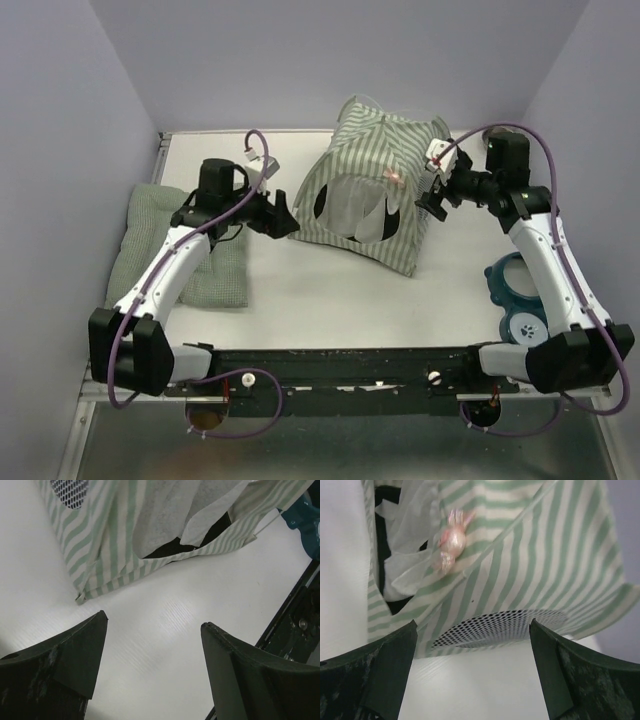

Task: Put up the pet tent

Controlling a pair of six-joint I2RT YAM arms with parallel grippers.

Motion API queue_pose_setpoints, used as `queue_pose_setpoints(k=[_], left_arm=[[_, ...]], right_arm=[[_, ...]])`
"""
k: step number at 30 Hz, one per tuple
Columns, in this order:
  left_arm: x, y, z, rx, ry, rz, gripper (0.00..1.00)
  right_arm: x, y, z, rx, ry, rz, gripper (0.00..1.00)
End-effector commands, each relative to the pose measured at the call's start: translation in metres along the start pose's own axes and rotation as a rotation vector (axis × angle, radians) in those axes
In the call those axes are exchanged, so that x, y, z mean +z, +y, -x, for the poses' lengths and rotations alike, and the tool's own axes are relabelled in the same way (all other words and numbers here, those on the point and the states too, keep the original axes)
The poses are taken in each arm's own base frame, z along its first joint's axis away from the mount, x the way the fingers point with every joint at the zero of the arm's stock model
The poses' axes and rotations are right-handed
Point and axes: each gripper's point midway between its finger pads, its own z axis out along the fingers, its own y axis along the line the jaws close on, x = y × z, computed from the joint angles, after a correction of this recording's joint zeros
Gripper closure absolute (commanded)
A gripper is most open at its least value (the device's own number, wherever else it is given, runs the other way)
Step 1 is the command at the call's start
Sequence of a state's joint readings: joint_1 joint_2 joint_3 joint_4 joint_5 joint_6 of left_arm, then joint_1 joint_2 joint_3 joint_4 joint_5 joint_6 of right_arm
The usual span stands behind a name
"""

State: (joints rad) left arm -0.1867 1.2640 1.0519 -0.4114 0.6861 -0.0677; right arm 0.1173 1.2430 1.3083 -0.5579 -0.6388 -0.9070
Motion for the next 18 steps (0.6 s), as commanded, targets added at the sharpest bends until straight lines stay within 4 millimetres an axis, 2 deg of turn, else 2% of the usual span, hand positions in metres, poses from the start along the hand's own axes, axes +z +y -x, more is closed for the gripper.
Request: queue_pose_setpoints(k=[1, 2, 4, 6, 8, 10, 13, 15, 18], left_arm=[[0.025, 0.005, 0.019, 0.099, -0.025, 0.015, 0.13], [0.03, 0.008, 0.022, 0.092, -0.02, 0.015, 0.15], [0.046, 0.016, 0.024, 0.071, 0.008, 0.004, 0.22], [0.065, 0.025, 0.031, 0.065, 0.024, 0.002, 0.31], [0.083, 0.031, 0.043, 0.068, 0.018, 0.003, 0.38], [0.098, 0.036, 0.057, 0.064, 0.004, 0.007, 0.42], [0.115, 0.043, 0.081, 0.039, -0.023, 0.015, 0.47], [0.125, 0.052, 0.088, 0.041, -0.025, 0.027, 0.51], [0.13, 0.079, 0.113, 0.058, -0.08, 0.105, 0.59]], right_arm=[[-0.009, 0.043, -0.021, 0.28, 0.1, 0.156, 0.0], [-0.017, 0.054, -0.01, 0.297, 0.073, 0.2, 0.0], [-0.019, 0.068, 0.002, 0.396, 0.018, 0.228, 0.0], [-0.008, 0.067, 0.002, 0.485, 0.0, 0.207, 0.0], [0.01, 0.056, -0.007, 0.529, 0.007, 0.196, 0.0], [0.032, 0.038, -0.021, 0.553, 0.026, 0.155, 0.0], [0.063, -0.003, -0.051, 0.545, 0.1, 0.03, 0.03], [0.074, -0.029, -0.055, 0.531, 0.11, -0.04, 0.04], [0.078, -0.061, -0.044, 0.491, 0.074, -0.121, 0.04]])
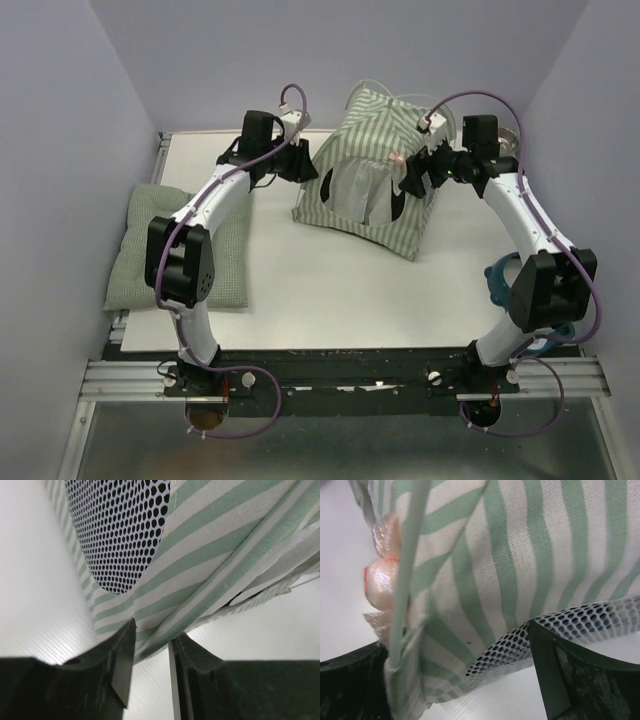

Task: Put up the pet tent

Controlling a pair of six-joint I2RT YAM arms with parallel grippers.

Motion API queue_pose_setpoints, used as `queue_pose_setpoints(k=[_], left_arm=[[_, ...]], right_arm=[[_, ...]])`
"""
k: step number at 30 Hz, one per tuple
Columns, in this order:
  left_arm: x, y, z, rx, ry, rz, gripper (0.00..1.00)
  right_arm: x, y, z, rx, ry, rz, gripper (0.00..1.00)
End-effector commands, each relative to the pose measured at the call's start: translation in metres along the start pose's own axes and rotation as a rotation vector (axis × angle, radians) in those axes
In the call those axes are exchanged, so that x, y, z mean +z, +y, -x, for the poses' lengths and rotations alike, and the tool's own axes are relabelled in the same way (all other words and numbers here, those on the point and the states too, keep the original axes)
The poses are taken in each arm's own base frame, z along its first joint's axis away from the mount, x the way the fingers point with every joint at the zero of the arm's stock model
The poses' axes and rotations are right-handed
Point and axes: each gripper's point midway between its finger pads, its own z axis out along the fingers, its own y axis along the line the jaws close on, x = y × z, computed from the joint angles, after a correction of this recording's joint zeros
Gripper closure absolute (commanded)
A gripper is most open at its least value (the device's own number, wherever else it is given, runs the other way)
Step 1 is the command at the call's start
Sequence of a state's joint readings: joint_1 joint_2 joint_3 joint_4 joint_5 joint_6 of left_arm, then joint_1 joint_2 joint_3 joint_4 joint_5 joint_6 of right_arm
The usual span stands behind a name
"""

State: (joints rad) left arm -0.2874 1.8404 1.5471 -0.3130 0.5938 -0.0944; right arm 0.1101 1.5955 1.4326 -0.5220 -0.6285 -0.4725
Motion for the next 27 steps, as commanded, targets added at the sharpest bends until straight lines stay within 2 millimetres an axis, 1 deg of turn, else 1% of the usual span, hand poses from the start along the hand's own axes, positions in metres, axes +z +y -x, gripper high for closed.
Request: queue_pose_setpoints(k=[1, 2, 4, 5, 6, 7, 8, 9, 10, 11, 12, 13, 14, 15, 16, 17, 18, 20, 22, 24, 25, 27], left_arm=[[0.004, 0.035, 0.053, 0.014, -0.123, 0.106, 0.6], [0.003, 0.038, 0.061, 0.012, -0.136, 0.092, 0.54], [-0.008, 0.035, 0.077, 0.045, -0.16, 0.071, 0.27], [-0.019, 0.028, 0.082, 0.071, -0.164, 0.044, 0.17], [-0.033, 0.018, 0.086, 0.098, -0.157, 0.002, 0.09], [-0.049, 0.007, 0.087, 0.109, -0.143, -0.042, 0.01], [-0.068, 0.002, 0.082, 0.087, -0.12, -0.056, 0.01], [-0.089, -0.003, 0.077, 0.05, -0.099, -0.059, 0.01], [-0.108, -0.002, 0.067, -0.01, -0.085, -0.056, 0.01], [-0.131, -0.002, 0.055, -0.068, -0.078, -0.048, 0.01], [-0.148, 0.001, 0.043, -0.106, -0.07, -0.022, 0.01], [-0.172, 0.016, 0.027, -0.155, -0.073, 0.06, 0.01], [-0.191, 0.029, 0.011, -0.179, -0.063, 0.16, 0.01], [-0.209, 0.044, -0.012, -0.207, -0.028, 0.259, 0.01], [-0.228, 0.061, -0.032, -0.237, -0.003, 0.356, 0.01], [-0.245, 0.075, -0.056, -0.296, 0.028, 0.422, 0.01], [-0.254, 0.084, -0.077, -0.345, 0.064, 0.464, 0.01], [-0.257, 0.093, -0.121, -0.383, 0.186, 0.52, 0.01], [-0.245, 0.099, -0.15, -0.382, 0.21, 0.544, 0.01], [-0.226, 0.101, -0.18, -0.384, 0.281, 0.552, 0.01], [-0.213, 0.097, -0.194, -0.378, 0.337, 0.53, 0.01], [-0.187, 0.091, -0.213, -0.348, 0.429, 0.488, 0.01]], right_arm=[[-0.01, -0.048, 0.058, -0.057, -0.118, -0.201, 0.03], [-0.01, -0.054, 0.062, -0.056, -0.119, -0.225, 0.03], [-0.014, -0.067, 0.072, -0.047, -0.126, -0.279, 0.0], [-0.017, -0.065, 0.078, -0.055, -0.132, -0.266, 0.0], [-0.021, -0.058, 0.081, -0.072, -0.131, -0.243, 0.0], [-0.03, -0.049, 0.086, -0.085, -0.144, -0.226, 0.0], [-0.036, -0.039, 0.083, -0.072, -0.142, -0.209, 0.0], [-0.046, -0.03, 0.082, -0.055, -0.148, -0.216, 0.0], [-0.056, -0.025, 0.077, -0.024, -0.146, -0.239, 0.0], [-0.059, -0.019, 0.062, 0.009, -0.126, -0.253, 0.0], [-0.069, -0.016, 0.057, 0.024, -0.129, -0.281, 0.0], [-0.075, -0.011, 0.048, 0.041, -0.12, -0.299, 0.0], [-0.088, -0.003, 0.047, 0.046, -0.14, -0.323, 0.0], [-0.098, 0.008, 0.048, 0.044, -0.171, -0.32, 0.0], [-0.102, 0.02, 0.048, 0.029, -0.203, -0.296, 0.0], [-0.109, 0.036, 0.053, 0.008, -0.244, -0.251, 0.0], [-0.113, 0.054, 0.055, -0.005, -0.272, -0.188, 0.0], [-0.119, 0.08, 0.058, 0.023, -0.303, -0.086, 0.0], [-0.115, 0.105, 0.051, 0.092, -0.256, 0.049, 0.0], [-0.106, 0.124, 0.042, 0.039, -0.202, 0.112, 0.0], [-0.103, 0.129, 0.037, -0.018, -0.197, 0.11, 0.0], [-0.098, 0.135, 0.031, -0.166, -0.224, 0.094, 0.0]])
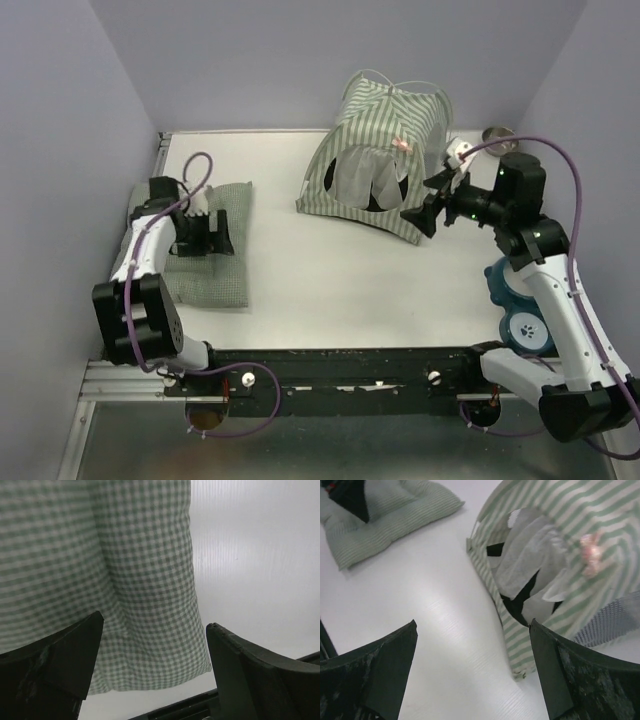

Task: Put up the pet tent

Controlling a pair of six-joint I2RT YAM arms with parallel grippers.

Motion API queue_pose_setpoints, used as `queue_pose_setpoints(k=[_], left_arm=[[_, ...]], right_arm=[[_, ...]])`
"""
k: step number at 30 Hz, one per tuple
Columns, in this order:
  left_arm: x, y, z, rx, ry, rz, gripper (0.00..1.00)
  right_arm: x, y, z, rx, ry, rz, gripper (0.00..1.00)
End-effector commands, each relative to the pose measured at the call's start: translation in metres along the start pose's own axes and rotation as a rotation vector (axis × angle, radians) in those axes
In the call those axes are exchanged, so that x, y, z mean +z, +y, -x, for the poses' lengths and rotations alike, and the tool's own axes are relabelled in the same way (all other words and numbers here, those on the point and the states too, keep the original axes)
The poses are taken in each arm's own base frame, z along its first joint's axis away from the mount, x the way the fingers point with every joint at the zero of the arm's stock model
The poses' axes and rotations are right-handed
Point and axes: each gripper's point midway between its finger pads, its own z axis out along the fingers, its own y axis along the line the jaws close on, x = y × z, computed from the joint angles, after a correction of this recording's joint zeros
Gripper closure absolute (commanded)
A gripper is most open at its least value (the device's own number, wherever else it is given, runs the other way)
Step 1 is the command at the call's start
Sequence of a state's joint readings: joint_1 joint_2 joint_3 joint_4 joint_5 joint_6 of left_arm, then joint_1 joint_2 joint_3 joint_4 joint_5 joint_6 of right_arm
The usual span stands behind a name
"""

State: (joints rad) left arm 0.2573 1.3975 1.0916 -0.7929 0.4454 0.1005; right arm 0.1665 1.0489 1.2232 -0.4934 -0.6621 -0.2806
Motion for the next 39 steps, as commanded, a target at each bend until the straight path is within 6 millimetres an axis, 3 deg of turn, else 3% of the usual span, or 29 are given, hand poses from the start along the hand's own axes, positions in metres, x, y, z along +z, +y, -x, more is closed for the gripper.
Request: queue_pose_setpoints(k=[1, 5, 6, 8, 10, 13, 17, 19, 22, 25, 30, 35, 38, 39], left_arm=[[0.051, -0.011, -0.045, 0.14, 0.197, 0.039, 0.01], [0.092, -0.024, -0.061, 0.241, 0.338, 0.037, 0.05], [0.1, -0.026, -0.067, 0.294, 0.367, 0.041, 0.13], [0.105, -0.035, -0.088, 0.402, 0.487, -0.011, 0.4], [0.087, -0.051, -0.112, 0.446, 0.625, -0.141, 0.73], [0.032, -0.079, -0.13, 0.594, 0.689, -0.366, 0.95], [-0.044, -0.109, -0.15, 0.773, 0.725, -0.602, 0.98], [-0.053, -0.112, -0.154, 0.804, 0.715, -0.569, 0.98], [-0.062, -0.118, -0.173, 0.916, 0.74, -0.584, 0.99], [-0.07, -0.137, -0.186, 0.98, 0.715, -0.664, 0.98], [-0.07, -0.174, -0.174, 1.039, 0.56, -0.733, 0.97], [-0.061, -0.192, -0.159, 1.083, 0.491, -0.744, 0.93], [-0.064, -0.202, -0.155, 1.102, 0.455, -0.783, 0.93], [-0.065, -0.205, -0.154, 1.111, 0.449, -0.79, 0.93]], right_arm=[[0.01, 0.036, -0.04, -0.142, 0.046, 0.132, 0.0], [0.017, 0.044, -0.05, -0.298, 0.025, 0.202, 0.0], [0.019, 0.046, -0.053, -0.325, 0.015, 0.224, 0.0], [0.023, 0.05, -0.057, -0.422, -0.018, 0.265, 0.0], [0.026, 0.054, -0.06, -0.52, -0.053, 0.302, 0.0], [0.027, 0.066, -0.066, -0.598, -0.11, 0.371, 0.0], [0.033, 0.093, -0.076, -0.602, -0.181, 0.49, 0.0], [0.04, 0.111, -0.081, -0.601, -0.194, 0.552, 0.0], [0.049, 0.148, -0.084, -0.595, -0.235, 0.648, 0.0], [0.06, 0.185, -0.087, -0.642, -0.296, 0.713, 0.0], [0.088, 0.229, -0.088, -0.806, -0.432, 0.779, 0.0], [0.112, 0.245, -0.118, -0.859, -0.379, 0.834, 0.02], [0.13, 0.243, -0.13, -0.899, -0.357, 0.79, 0.12], [0.135, 0.242, -0.133, -0.913, -0.355, 0.762, 0.2]])
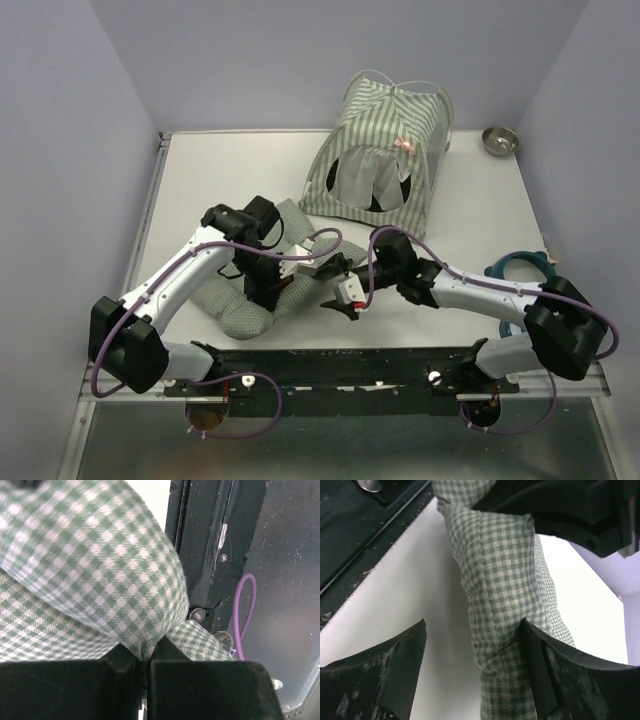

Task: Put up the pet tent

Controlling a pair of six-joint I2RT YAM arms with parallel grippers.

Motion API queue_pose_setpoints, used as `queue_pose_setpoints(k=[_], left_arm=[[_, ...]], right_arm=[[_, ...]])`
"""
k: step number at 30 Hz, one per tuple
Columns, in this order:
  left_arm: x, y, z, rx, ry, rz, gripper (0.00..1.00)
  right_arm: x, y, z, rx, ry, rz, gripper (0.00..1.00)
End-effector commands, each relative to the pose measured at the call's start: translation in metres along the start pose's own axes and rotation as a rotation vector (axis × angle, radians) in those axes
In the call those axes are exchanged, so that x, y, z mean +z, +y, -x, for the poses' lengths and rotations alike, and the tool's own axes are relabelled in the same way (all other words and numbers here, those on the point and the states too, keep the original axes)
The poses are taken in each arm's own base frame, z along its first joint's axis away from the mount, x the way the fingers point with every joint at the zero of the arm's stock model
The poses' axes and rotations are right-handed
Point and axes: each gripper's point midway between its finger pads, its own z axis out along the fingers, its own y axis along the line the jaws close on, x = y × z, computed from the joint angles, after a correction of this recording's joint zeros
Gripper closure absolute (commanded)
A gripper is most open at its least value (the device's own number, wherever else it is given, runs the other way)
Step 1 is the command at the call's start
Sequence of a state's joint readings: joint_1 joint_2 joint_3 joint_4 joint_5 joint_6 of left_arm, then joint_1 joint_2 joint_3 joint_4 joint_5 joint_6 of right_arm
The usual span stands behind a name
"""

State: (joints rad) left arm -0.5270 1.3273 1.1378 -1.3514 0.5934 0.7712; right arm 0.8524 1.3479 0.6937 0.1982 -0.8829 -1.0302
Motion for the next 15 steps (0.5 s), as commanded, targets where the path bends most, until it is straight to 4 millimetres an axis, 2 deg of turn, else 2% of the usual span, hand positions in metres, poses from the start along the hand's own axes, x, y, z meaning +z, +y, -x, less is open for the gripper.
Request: queue_pose_setpoints(k=[1, 2, 3, 4, 5, 6, 8, 10, 12, 13, 14, 15], left_arm=[[-0.007, -0.014, 0.03, 0.078, -0.102, -0.045, 0.88], [-0.009, -0.014, 0.034, 0.077, -0.114, -0.04, 0.77], [-0.013, -0.014, 0.038, 0.053, -0.132, -0.022, 0.68], [-0.019, -0.009, 0.043, 0.022, -0.154, 0.011, 0.61], [-0.029, -0.005, 0.044, -0.001, -0.185, 0.036, 0.54], [-0.041, 0.0, 0.045, -0.037, -0.234, 0.057, 0.44], [-0.07, 0.017, 0.046, -0.118, -0.324, 0.124, 0.36], [-0.102, 0.05, 0.041, -0.249, -0.383, 0.267, 0.26], [-0.127, 0.089, 0.024, -0.416, -0.421, 0.388, 0.12], [-0.13, 0.104, 0.012, -0.473, -0.421, 0.419, 0.06], [-0.133, 0.121, -0.009, -0.548, -0.411, 0.45, 0.01], [-0.126, 0.131, -0.022, -0.58, -0.378, 0.461, 0.01]], right_arm=[[0.012, -0.022, -0.015, -0.133, 0.057, -0.087, 0.35], [0.012, -0.024, -0.017, -0.131, 0.07, -0.086, 0.57], [0.011, -0.026, -0.019, -0.125, 0.088, -0.094, 0.74], [0.008, -0.027, -0.02, -0.123, 0.104, -0.101, 0.9], [0.005, -0.024, -0.022, -0.121, 0.122, -0.097, 0.99], [0.002, -0.02, -0.021, -0.118, 0.126, -0.09, 0.99], [-0.004, -0.007, -0.017, -0.092, 0.124, -0.071, 0.99], [-0.011, 0.01, -0.01, -0.057, 0.115, -0.029, 0.99], [-0.021, 0.026, -0.003, -0.021, 0.126, 0.014, 0.99], [-0.026, 0.036, -0.003, 0.022, 0.147, 0.04, 0.99], [-0.031, 0.043, -0.002, 0.055, 0.165, 0.055, 0.99], [-0.037, 0.053, -0.002, 0.098, 0.184, 0.075, 0.99]])
